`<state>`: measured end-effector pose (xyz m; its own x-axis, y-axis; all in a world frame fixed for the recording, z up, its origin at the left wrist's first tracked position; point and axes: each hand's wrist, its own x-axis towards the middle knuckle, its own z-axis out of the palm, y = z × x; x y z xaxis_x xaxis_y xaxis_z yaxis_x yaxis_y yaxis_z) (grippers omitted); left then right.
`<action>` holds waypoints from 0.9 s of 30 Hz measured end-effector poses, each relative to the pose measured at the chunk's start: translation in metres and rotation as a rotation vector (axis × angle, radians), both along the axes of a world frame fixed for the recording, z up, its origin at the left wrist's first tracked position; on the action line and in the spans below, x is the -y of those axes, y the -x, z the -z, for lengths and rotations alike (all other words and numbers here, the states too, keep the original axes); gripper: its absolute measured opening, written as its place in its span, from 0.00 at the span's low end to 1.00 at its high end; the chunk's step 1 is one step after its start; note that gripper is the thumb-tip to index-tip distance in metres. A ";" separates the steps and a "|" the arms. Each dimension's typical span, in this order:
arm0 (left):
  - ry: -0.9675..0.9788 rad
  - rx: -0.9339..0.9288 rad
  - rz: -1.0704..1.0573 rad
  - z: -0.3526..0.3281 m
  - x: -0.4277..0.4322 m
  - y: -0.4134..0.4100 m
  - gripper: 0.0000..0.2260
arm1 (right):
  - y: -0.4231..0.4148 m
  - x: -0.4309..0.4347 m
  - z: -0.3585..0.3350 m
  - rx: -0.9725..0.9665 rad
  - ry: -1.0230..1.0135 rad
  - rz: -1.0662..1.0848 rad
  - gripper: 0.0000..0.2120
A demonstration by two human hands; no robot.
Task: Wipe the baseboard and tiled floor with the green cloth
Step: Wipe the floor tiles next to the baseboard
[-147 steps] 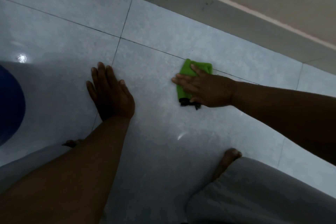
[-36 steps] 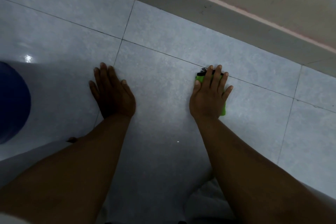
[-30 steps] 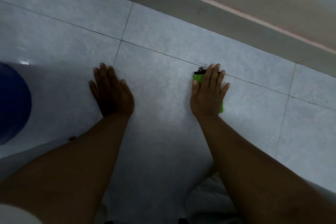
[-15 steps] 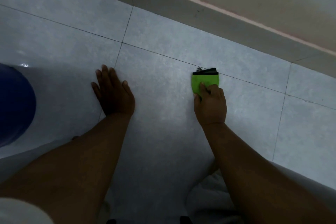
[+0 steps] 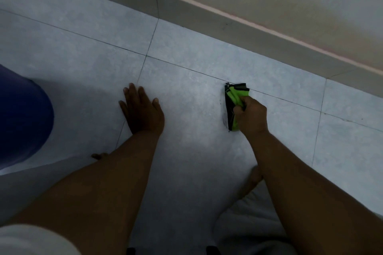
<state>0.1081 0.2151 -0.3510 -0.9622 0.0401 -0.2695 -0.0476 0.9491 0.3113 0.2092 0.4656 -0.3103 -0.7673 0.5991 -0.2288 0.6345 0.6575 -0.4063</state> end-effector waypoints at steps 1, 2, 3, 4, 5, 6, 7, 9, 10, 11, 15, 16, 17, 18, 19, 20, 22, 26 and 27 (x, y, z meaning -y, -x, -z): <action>-0.014 0.006 0.000 -0.004 -0.002 -0.001 0.26 | -0.001 -0.002 -0.004 0.004 0.017 0.016 0.11; -0.034 0.009 0.003 -0.009 -0.004 -0.002 0.25 | -0.002 -0.005 -0.008 0.012 0.031 0.022 0.11; -0.062 0.013 0.013 -0.016 -0.007 -0.001 0.24 | -0.001 -0.008 -0.014 0.022 0.040 0.016 0.12; -0.097 0.022 0.030 -0.024 -0.011 0.001 0.24 | -0.001 -0.011 -0.020 0.033 0.047 0.000 0.13; -0.133 0.032 0.051 -0.033 -0.015 0.004 0.23 | -0.001 -0.013 -0.027 0.048 0.051 -0.028 0.14; -0.163 0.046 0.078 -0.042 -0.018 0.007 0.23 | 0.000 -0.015 -0.033 0.074 0.054 -0.068 0.15; -0.180 0.059 0.111 -0.051 -0.021 0.009 0.22 | 0.000 -0.015 -0.038 0.116 0.051 -0.117 0.15; -0.185 0.072 0.172 -0.067 -0.025 0.012 0.22 | -0.002 -0.012 -0.042 0.230 0.036 -0.214 0.16; -0.179 0.071 0.188 -0.072 -0.026 0.013 0.21 | -0.003 -0.009 -0.042 0.268 0.033 -0.243 0.17; -0.174 0.065 0.197 -0.074 -0.026 0.013 0.21 | -0.005 -0.006 -0.040 0.270 0.034 -0.250 0.16; -0.142 0.065 0.244 -0.064 -0.019 0.007 0.20 | -0.017 0.003 -0.028 0.098 -0.090 -0.164 0.11; -0.131 0.077 0.257 -0.058 -0.018 0.004 0.20 | -0.019 0.005 -0.025 0.092 -0.109 -0.132 0.14; -0.117 0.094 0.262 -0.052 -0.017 0.002 0.21 | -0.019 0.007 -0.023 0.102 -0.104 -0.092 0.17; -0.104 0.112 0.261 -0.046 -0.017 0.000 0.21 | -0.018 0.008 -0.020 0.116 -0.083 -0.042 0.20; -0.090 0.123 0.260 -0.040 -0.018 -0.001 0.22 | -0.016 0.009 -0.017 0.135 -0.053 0.013 0.22; -0.079 0.131 0.259 -0.036 -0.018 -0.003 0.23 | -0.013 0.010 -0.013 0.155 -0.024 0.062 0.25; -0.062 0.133 0.257 -0.027 -0.020 -0.005 0.24 | -0.007 0.008 -0.007 0.189 0.022 0.128 0.28; -0.033 0.109 0.237 -0.019 -0.023 -0.010 0.25 | -0.002 0.006 -0.001 0.162 0.033 0.115 0.29; -0.036 0.106 0.230 -0.018 -0.025 -0.012 0.26 | -0.002 0.007 -0.001 0.174 -0.004 0.091 0.30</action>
